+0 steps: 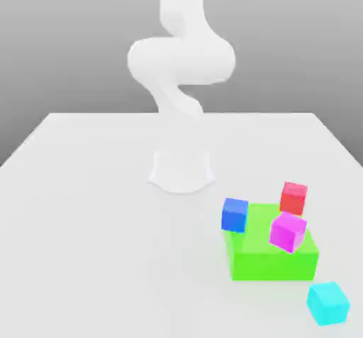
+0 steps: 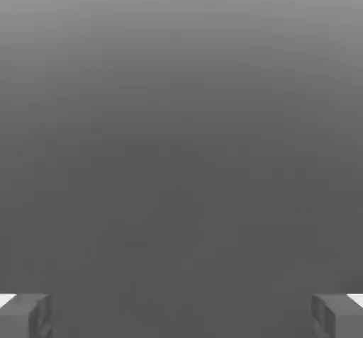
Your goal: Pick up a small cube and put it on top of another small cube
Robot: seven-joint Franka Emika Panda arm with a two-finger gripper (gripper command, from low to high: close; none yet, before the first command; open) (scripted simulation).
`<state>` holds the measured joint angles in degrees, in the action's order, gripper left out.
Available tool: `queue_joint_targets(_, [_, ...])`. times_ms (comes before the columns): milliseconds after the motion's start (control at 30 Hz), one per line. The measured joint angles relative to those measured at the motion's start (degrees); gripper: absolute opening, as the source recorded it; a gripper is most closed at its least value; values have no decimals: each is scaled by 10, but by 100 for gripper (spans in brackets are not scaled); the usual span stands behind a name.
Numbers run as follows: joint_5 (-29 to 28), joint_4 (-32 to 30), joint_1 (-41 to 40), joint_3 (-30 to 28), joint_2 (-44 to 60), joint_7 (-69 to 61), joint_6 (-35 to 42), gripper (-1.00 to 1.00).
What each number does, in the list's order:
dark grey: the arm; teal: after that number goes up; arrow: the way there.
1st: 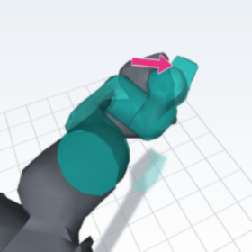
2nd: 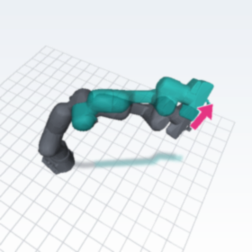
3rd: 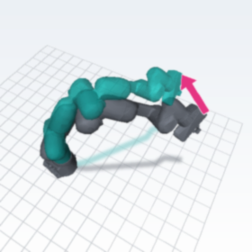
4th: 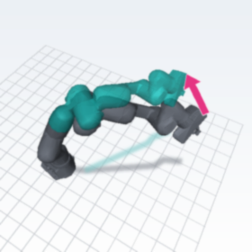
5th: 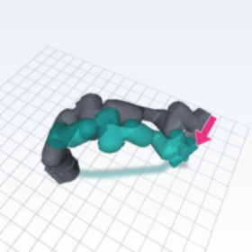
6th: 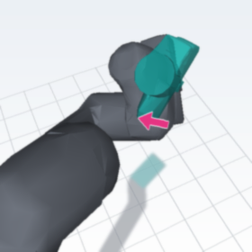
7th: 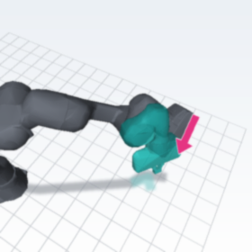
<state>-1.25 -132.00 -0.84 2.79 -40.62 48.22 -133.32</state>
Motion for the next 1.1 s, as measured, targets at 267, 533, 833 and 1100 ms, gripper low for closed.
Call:
queue_joint_targets(267, [-52,-7,-19,87,169,86,-50,0])
queue_joint_targets(533, [-118,-14,-15,152,336,180,-98,0])
queue_joint_targets(833, [-159,-23,41,174,518,263,-157,0])
queue_joint_targets(1100, [-196,-11,102,146,675,319,-245,0])
